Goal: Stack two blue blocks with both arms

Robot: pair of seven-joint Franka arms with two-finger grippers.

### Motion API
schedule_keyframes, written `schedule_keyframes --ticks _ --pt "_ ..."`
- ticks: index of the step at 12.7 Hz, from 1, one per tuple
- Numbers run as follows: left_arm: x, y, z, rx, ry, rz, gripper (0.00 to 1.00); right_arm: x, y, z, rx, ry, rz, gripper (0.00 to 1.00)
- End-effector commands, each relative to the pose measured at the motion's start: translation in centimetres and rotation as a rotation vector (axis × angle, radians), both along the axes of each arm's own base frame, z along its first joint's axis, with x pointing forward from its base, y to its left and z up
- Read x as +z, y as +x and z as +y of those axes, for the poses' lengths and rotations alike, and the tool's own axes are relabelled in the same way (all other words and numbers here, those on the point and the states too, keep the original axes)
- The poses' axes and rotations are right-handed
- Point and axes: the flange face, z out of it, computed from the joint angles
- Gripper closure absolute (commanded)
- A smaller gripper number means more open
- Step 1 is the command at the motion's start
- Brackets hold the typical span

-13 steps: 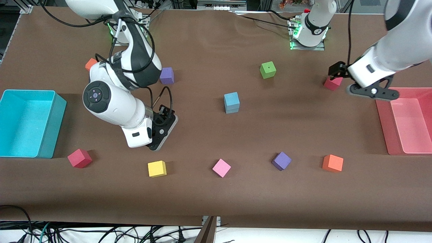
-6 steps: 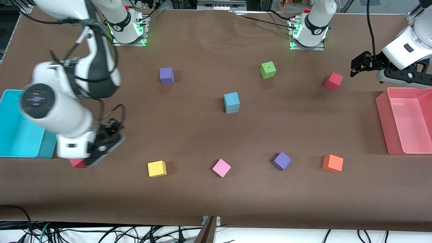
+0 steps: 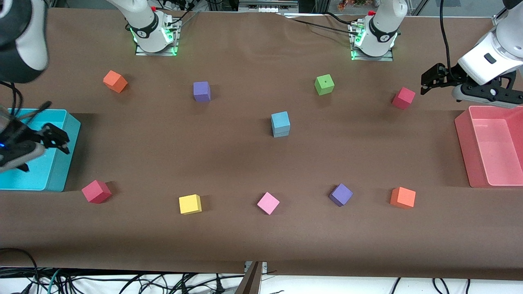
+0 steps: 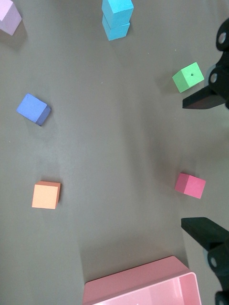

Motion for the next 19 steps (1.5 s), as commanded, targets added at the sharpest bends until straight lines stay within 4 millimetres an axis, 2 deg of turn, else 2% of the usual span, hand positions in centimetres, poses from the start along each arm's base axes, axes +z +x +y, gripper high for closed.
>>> schedule_keyframes --ticks 1,2,4,5,6,9,11,13,19 --pt "0.5 0.8 0.2 0.020 0.010 0.014 0.00 2.0 -4.0 -0.2 -0.267 0.066 0.053 0.00" --pt "0.4 0.7 0.3 0.019 0.013 0.021 0.00 2.2 -5.1 0.1 -0.295 0.064 0.083 0.00" --pt "0.4 1.1 0.2 0.018 0.014 0.019 0.00 0.4 -6.9 -1.9 -0.328 0.039 0.126 0.00" --pt "0.5 1.2 0.2 0.017 0.015 0.019 0.00 0.3 -7.8 -2.5 -0.337 0.043 0.135 0.00" --pt "0.5 1.2 0.2 0.015 0.015 0.019 0.00 0.7 -8.1 -1.9 -0.327 0.047 0.132 0.00" --pt "0.5 1.2 0.3 0.018 0.013 0.021 0.00 0.5 -8.2 -1.1 -0.429 0.059 0.136 0.00" --pt "0.2 1.3 0.3 0.019 0.009 0.031 0.00 -0.5 -7.5 -1.3 -0.432 0.059 0.162 0.00" --pt "0.1 1.3 0.1 0.015 0.009 0.032 0.00 -0.1 -7.2 -0.8 -0.427 0.074 0.153 0.00" --pt "0.1 1.3 0.2 0.017 0.009 0.034 0.00 -0.5 -7.1 -1.0 -0.441 0.073 0.161 0.00"
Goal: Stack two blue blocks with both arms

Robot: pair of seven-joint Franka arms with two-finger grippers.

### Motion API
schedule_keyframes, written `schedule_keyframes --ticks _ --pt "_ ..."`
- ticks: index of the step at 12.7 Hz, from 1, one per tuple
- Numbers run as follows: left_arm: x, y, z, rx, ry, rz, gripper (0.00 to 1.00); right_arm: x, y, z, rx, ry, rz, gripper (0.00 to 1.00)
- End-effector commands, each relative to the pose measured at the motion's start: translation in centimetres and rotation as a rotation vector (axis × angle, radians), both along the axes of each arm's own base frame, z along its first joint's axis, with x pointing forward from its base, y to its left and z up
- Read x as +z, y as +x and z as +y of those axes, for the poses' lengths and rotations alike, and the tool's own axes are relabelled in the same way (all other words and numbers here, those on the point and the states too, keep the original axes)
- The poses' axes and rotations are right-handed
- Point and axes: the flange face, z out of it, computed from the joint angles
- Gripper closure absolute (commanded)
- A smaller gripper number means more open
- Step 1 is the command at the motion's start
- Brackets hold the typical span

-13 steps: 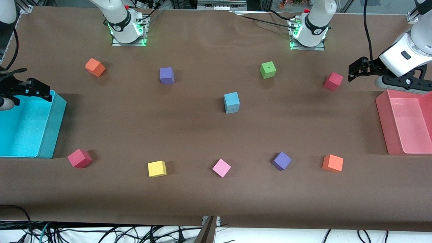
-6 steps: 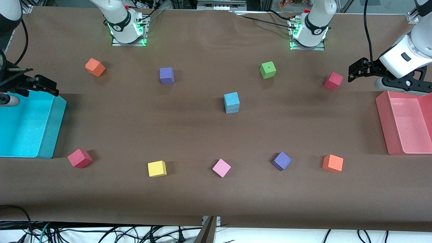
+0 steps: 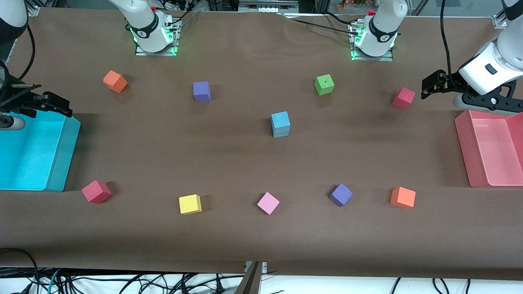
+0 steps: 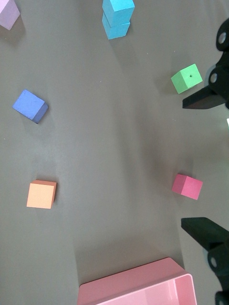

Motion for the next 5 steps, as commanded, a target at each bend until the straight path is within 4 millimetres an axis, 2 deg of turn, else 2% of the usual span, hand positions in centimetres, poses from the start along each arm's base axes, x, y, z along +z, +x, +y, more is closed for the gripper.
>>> schedule_keyframes --ticks 1,5 --pt "0.53 0.38 -0.15 0.002 0.010 0.005 0.00 0.08 -0.10 -0.06 -0.043 0.009 0.003 0.00" --pt "0.53 0.37 -0.17 0.002 0.009 0.005 0.00 -0.05 -0.12 -0.06 -0.060 0.008 0.009 0.00"
